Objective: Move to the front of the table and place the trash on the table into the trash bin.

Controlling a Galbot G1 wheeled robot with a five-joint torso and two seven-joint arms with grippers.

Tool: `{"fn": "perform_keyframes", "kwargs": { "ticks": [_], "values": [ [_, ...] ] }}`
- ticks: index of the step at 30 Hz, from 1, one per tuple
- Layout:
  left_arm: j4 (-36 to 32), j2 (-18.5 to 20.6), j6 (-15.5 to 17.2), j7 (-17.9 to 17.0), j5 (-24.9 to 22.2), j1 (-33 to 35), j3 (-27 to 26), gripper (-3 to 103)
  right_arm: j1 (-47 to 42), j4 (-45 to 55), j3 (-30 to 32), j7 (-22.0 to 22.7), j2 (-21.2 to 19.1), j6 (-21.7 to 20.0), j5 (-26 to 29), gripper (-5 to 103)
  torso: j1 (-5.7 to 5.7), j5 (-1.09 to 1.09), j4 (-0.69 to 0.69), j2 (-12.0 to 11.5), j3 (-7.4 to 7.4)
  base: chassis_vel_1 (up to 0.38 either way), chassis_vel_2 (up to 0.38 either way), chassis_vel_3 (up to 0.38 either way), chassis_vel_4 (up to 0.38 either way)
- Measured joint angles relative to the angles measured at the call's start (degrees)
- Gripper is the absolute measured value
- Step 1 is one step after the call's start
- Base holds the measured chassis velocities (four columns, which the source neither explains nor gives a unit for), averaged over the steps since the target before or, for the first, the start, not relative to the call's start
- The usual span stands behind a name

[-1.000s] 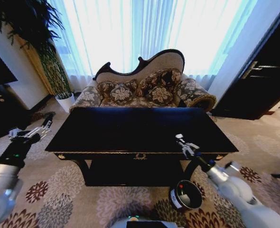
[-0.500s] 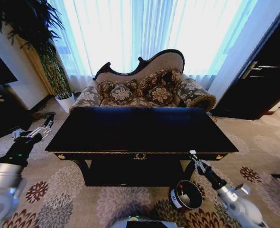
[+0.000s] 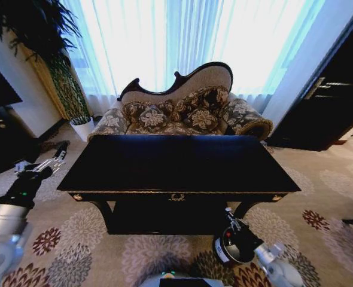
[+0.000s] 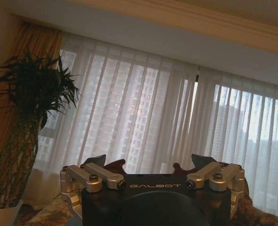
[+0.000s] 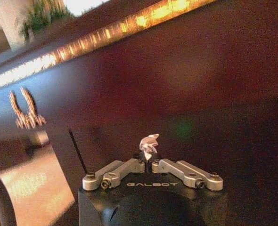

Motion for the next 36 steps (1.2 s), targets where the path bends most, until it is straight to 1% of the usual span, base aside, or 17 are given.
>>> {"fn": "perform_keyframes", "kwargs": {
  "ticks": [1, 3, 4, 7, 8, 9, 11, 12, 13, 17, 18, 20, 25, 29, 33, 35, 36],
  "values": [
    [0.0, 0.0, 0.0, 0.0, 0.0, 0.0, 0.0, 100, 0.0, 0.0, 0.0, 0.0, 0.0, 0.0, 0.0, 2, 0.00, 0.00, 0.00, 0.0, 0.00, 0.000, 0.000, 0.000, 0.000],
    [0.0, 0.3, 0.0, 0.0, -0.2, 0.2, -0.6, 100, 1.7, -3.4, -1.5, 2.0, -0.7, 0.6, -3.4, 2, 0.00, -0.01, 0.00, 0.0, 0.00, 0.000, 0.000, 0.000, 0.000],
    [0.0, 0.3, 0.0, 0.0, -0.2, 0.2, -0.6, 100, 1.7, -3.4, -1.5, 2.0, -0.7, 0.6, -3.4, 2, 0.00, -0.01, 0.00, 0.0, 0.00, 0.000, 0.000, 0.000, 0.000],
    [0.0, 0.9, 0.0, 0.0, -0.7, 0.6, -1.5, 100, 4.4, -8.7, -4.4, 8.5, -1.3, -0.1, -8.0, 2, 0.00, 0.01, -0.01, 0.0, 0.00, 0.000, 0.000, 0.000, 0.000],
    [0.0, 0.9, 0.0, 0.0, -0.7, 0.6, -1.5, 100, 4.4, -8.7, -4.4, 8.5, -1.3, -0.1, -8.0, 2, 0.00, 0.01, -0.01, 0.0, 0.00, 0.000, 0.000, 0.000, 0.000],
    [0.2, 1.0, 0.0, 0.0, -0.7, 0.8, -1.8, 100, 5.7, -10.8, -5.9, 12.1, -1.5, -0.7, -9.5, 2, 0.00, 0.01, -0.01, 0.0, 0.00, 0.000, 0.000, 0.000, 0.000],
    [0.3, 1.1, 0.0, 0.0, -0.7, 1.2, -2.1, 100, 7.8, -13.9, -8.3, 17.6, -1.6, -2.0, -11.6, 2, 0.00, 0.01, 0.00, 0.0, 0.00, 0.000, 0.000, 0.000, 0.000],
    [0.3, 1.0, -0.1, 0.0, -0.7, 1.4, -2.3, 100, 8.8, -14.9, -9.1, 19.6, -1.6, -2.8, -12.5, 2, 0.00, 0.02, -0.01, 0.0, 0.00, 0.000, 0.000, 0.000, 0.000],
    [0.3, 1.0, -0.1, 0.0, -0.7, 1.4, -2.3, 100, 8.8, -14.9, -9.1, 19.6, -1.6, -2.8, -12.5, 2, 0.00, 0.02, -0.01, 0.0, 0.00, 0.000, 0.000, 0.000, 0.000],
    [0.3, 1.1, -0.1, 0.0, -0.7, 2.2, -3.6, 100, 13.6, -21.2, -12.2, 28.1, -1.6, -6.6, -17.4, 2, 0.00, 0.01, 0.01, 0.0, 0.00, 0.000, 0.000, 0.000, 0.000],
    [0.3, 1.1, -0.1, 0.0, -0.7, 2.2, -3.6, 100, 13.6, -21.2, -12.2, 28.1, -1.6, -6.6, -17.4, 2, 0.00, 0.01, 0.01, 0.0, 0.00, 0.000, 0.000, 0.000, 0.000],
    [0.4, 1.2, -0.1, 0.0, -1.0, 2.4, -4.3, 100, 16.3, -25.9, -14.1, 30.6, -1.6, -8.1, -19.7, 2, 0.00, 0.01, 0.00, 0.0, 0.00, 0.000, 0.000, 0.000, 0.000],
    [0.6, 1.1, -0.1, 0.0, -1.0, 2.8, -5.0, 100, 19.5, -33.4, -15.9, 32.5, -0.7, -9.6, -22.9, 2, 0.00, 0.01, 0.00, 0.0, 0.00, 0.000, 0.000, 0.000, 0.000],
    [0.4, 1.1, -0.1, 0.0, -0.7, 2.9, -5.1, 100, 21.0, -37.9, -18.3, 34.0, 0.4, -10.6, -23.1, 2, 0.00, 0.01, -0.01, 0.0, 0.00, 0.000, 0.000, 0.000, 0.000],
    [0.1, 0.7, -0.1, 0.0, -0.6, 3.0, -5.2, 100, 21.3, -38.7, -19.0, 34.0, 2.0, -11.5, -23.5, 1, 0.00, 0.01, 0.00, 0.0, 0.00, 0.000, 0.000, 0.000, 0.000],
    [-0.1, 0.6, 0.0, 0.0, -0.6, 3.1, -5.3, 100, 21.6, -39.1, -19.2, 34.7, 3.0, -11.6, -24.5, 12, 0.00, 0.00, -0.01, 0.0, 0.00, 0.000, 0.000, 0.000, 0.000],
    [-0.1, 0.6, 0.0, 0.0, -0.6, 3.1, -5.3, 100, 21.6, -39.1, -19.2, 34.7, 3.0, -11.6, -24.5, 12, 0.00, 0.00, -0.01, 0.0, 0.00, 0.000, 0.000, 0.000, 0.000]
  ]
}}
